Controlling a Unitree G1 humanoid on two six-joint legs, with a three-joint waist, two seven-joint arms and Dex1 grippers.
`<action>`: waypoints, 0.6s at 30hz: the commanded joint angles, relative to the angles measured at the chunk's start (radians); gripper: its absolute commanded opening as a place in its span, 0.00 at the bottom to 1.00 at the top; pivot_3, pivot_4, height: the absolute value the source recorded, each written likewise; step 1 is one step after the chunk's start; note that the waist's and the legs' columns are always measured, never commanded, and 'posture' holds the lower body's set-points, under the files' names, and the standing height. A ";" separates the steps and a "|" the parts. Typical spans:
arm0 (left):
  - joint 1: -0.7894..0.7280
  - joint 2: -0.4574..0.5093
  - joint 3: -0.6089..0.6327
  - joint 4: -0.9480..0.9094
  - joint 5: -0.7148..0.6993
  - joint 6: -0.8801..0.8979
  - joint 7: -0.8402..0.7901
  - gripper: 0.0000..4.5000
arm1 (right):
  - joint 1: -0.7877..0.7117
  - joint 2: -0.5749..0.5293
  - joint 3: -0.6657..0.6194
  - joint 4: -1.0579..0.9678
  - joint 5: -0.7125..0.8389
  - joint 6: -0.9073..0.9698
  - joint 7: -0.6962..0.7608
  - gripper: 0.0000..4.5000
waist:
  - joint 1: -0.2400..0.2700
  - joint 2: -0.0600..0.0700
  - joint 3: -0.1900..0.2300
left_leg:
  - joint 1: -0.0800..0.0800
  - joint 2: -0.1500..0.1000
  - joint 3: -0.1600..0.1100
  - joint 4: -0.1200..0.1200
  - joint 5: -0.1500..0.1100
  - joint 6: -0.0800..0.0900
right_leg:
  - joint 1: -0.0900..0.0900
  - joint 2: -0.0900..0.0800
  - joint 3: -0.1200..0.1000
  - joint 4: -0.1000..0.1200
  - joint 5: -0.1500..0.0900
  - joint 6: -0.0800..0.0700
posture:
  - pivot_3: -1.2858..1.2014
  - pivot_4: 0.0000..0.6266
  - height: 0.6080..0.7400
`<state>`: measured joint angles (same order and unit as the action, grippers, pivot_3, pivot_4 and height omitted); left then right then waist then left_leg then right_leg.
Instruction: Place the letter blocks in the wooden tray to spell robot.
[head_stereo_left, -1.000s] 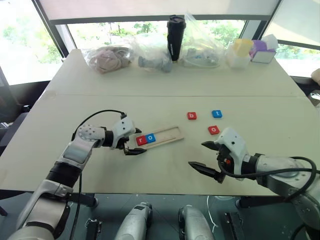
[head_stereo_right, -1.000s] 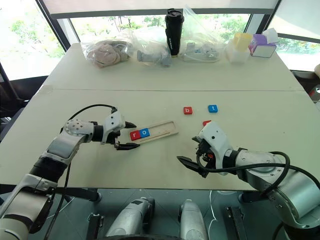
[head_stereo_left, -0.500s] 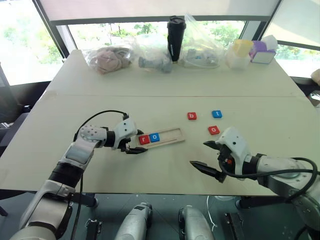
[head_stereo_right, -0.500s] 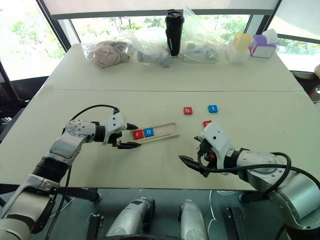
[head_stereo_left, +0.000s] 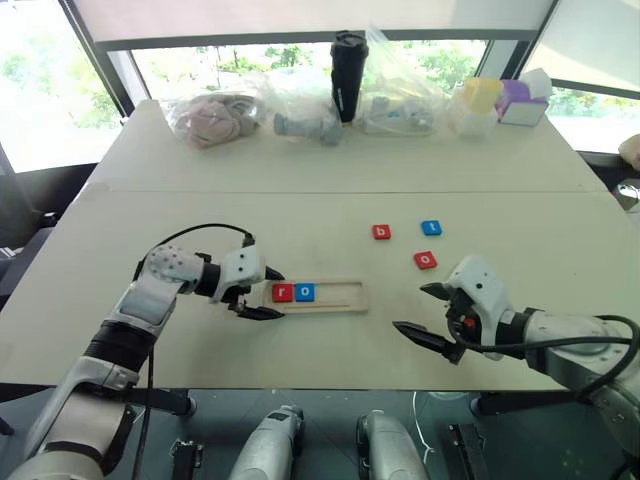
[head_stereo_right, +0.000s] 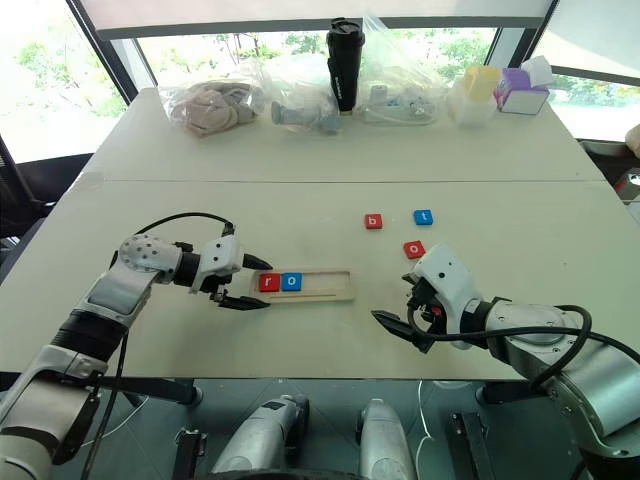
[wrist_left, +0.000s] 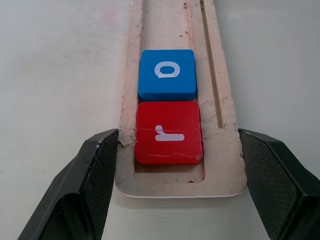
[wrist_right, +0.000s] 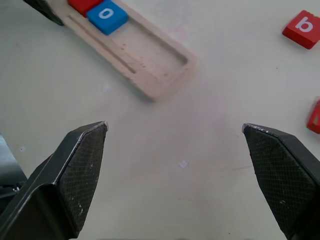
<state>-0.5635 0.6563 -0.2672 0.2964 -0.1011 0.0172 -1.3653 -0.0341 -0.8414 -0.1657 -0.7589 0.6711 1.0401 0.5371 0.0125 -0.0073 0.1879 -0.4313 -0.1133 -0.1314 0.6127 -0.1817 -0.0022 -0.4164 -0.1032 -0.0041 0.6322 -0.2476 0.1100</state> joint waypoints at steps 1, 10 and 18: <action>0.004 0.026 -0.006 -0.042 -0.014 -0.027 -0.060 0.70 | 0.010 -0.006 -0.021 -0.010 -0.004 -0.019 0.004 1.00 | 0.000 0.000 0.000 | 0.000 0.000 0.000 0.000 0.000 0.000 | 0.000 0.000 0.000 0.000 0.000 -0.001 | 0.52 0.24 1.00; 0.012 0.032 0.000 -0.052 -0.006 -0.031 -0.075 0.70 | 0.017 -0.002 -0.015 0.001 -0.007 -0.025 0.003 1.00 | 0.000 0.000 0.000 | 0.000 0.000 0.000 0.000 0.000 0.000 | 0.000 0.000 0.000 0.000 -0.001 -0.002 | 0.52 0.24 1.00; 0.030 0.040 0.013 -0.090 -0.009 0.007 -0.052 0.99 | 0.015 -0.006 -0.012 0.007 -0.006 -0.025 0.006 1.00 | 0.000 0.000 0.000 | 0.000 0.000 0.000 0.000 0.000 0.000 | 0.000 0.000 0.000 0.000 -0.001 -0.001 | 0.52 0.24 1.00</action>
<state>-0.5323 0.6856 -0.2670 0.2417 -0.1033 0.0188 -1.4256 -0.0144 -0.8413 -0.1657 -0.7415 0.6697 1.0325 0.5377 0.0126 -0.0073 0.1879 -0.4313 -0.1132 -0.1314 0.6128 -0.1817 -0.0022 -0.4163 -0.1031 -0.0041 0.6320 -0.2482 0.1088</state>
